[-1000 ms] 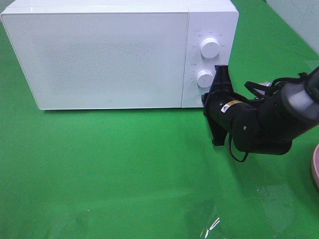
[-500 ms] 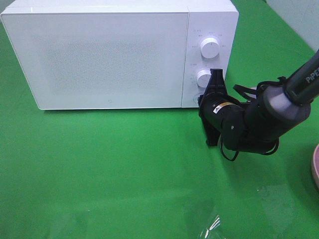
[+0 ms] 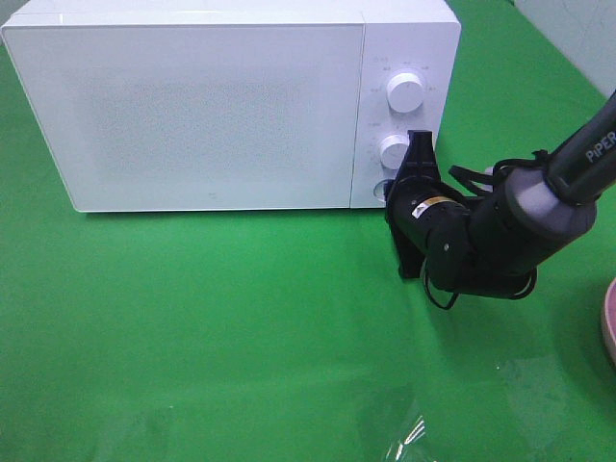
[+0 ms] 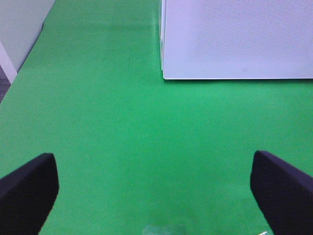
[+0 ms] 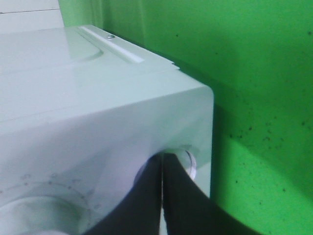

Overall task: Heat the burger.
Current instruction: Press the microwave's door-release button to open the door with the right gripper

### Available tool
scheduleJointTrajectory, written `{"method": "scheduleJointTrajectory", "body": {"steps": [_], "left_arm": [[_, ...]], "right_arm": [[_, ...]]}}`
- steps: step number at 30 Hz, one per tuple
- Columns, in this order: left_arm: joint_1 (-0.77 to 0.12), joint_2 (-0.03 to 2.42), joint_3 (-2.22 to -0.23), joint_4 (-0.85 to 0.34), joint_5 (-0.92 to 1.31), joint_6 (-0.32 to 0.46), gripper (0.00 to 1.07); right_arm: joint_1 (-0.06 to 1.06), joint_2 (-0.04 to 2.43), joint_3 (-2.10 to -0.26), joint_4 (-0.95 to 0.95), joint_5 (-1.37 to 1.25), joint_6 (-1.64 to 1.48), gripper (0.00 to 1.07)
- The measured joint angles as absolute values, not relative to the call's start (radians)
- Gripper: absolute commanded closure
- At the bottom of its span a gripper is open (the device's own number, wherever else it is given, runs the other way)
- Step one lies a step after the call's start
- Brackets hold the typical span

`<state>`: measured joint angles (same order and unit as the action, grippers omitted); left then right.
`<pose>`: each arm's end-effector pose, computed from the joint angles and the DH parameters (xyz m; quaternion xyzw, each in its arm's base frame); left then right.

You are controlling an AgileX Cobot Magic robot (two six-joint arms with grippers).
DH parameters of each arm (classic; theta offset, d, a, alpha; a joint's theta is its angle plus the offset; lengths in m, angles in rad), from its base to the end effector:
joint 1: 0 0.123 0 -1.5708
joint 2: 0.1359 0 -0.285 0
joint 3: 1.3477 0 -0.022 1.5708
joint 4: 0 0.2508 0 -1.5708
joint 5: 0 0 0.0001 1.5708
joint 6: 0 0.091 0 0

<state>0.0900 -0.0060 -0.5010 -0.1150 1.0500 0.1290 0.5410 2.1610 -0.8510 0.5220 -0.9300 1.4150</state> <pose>-0.0049 -0.0095 0.2788 0.0186 0.8470 0.0006 0.5313 0.3388 0.1611 0.0782 0.5522 0.5980 0.4365 0.3833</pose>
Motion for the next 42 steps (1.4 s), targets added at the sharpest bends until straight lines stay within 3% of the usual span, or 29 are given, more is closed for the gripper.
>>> {"method": "scheduleJointTrajectory", "body": {"steps": [42], "left_arm": [[0.09,-0.006,-0.501,-0.115,1.05,0.129,0.07]], "right_arm": [[0.573,2.222,-0.93,0.617,-0.966,1.365,1.07]]}}
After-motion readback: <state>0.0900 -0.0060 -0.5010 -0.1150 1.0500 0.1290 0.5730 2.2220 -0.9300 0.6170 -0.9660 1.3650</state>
